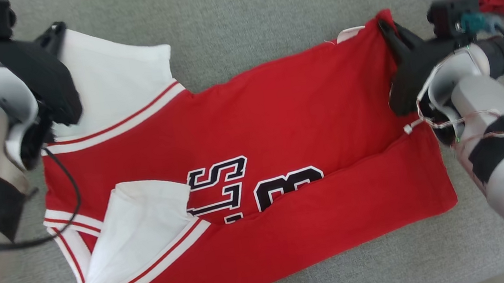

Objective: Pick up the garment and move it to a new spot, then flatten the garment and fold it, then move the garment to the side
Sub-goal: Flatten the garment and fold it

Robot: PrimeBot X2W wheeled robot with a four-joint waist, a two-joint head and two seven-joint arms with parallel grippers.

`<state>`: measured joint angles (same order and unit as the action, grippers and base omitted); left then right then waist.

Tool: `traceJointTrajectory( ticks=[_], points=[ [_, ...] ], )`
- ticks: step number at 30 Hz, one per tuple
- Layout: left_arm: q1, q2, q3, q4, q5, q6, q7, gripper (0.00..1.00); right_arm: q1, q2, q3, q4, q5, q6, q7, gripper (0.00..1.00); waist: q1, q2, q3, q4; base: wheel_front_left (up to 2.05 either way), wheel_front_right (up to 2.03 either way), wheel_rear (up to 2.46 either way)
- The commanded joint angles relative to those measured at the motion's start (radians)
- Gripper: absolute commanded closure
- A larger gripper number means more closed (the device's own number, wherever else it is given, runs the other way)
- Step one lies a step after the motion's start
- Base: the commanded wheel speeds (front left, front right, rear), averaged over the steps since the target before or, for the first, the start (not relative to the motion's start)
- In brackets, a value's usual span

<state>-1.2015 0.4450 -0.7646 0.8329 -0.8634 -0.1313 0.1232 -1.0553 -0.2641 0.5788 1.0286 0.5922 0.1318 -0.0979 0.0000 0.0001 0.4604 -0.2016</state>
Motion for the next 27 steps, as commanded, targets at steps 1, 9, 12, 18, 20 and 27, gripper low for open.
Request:
traceJointTrajectory(
  ticks=[1,9,12,18,20,27],
  points=[
    [0.027,0.005,-0.003,-0.017,-0.005,0.002,-0.034,1.00,0.030,-0.009,0.006,0.005,0.013,-0.002,-0.018,1.00,0.0000,-0.0001,-0.032,0.020,0.00,0.00,0.00],
    [0.248,0.042,-0.009,-0.225,-0.037,0.010,-0.268,1.00,0.168,-0.062,0.054,-0.015,0.053,-0.002,-0.142,1.00,0.0000,-0.0001,-0.138,0.085,0.00,0.00,0.00],
    [0.341,0.046,-0.021,-0.328,-0.024,0.038,-0.317,1.00,0.217,-0.089,0.057,-0.036,0.054,-0.002,-0.160,1.00,0.0000,-0.0001,-0.168,0.108,0.00,0.00,0.00],
    [0.530,0.061,-0.005,-0.576,0.000,0.145,-0.375,1.00,0.316,-0.136,-0.011,-0.125,0.026,-0.002,-0.167,1.00,0.0000,-0.0001,-0.205,0.135,0.00,0.00,0.00],
    [0.592,0.066,0.008,-0.645,0.010,0.178,-0.382,1.00,0.360,-0.144,-0.055,-0.163,0.005,-0.002,-0.167,1.00,0.0000,-0.0001,-0.215,0.142,0.00,0.00,0.00],
    [0.768,0.057,0.022,-0.781,0.035,0.244,-0.389,1.00,0.491,-0.155,-0.192,-0.256,-0.052,-0.002,-0.168,1.00,0.0000,-0.0001,-0.250,0.162,0.00,0.00,0.00]
  ],
)
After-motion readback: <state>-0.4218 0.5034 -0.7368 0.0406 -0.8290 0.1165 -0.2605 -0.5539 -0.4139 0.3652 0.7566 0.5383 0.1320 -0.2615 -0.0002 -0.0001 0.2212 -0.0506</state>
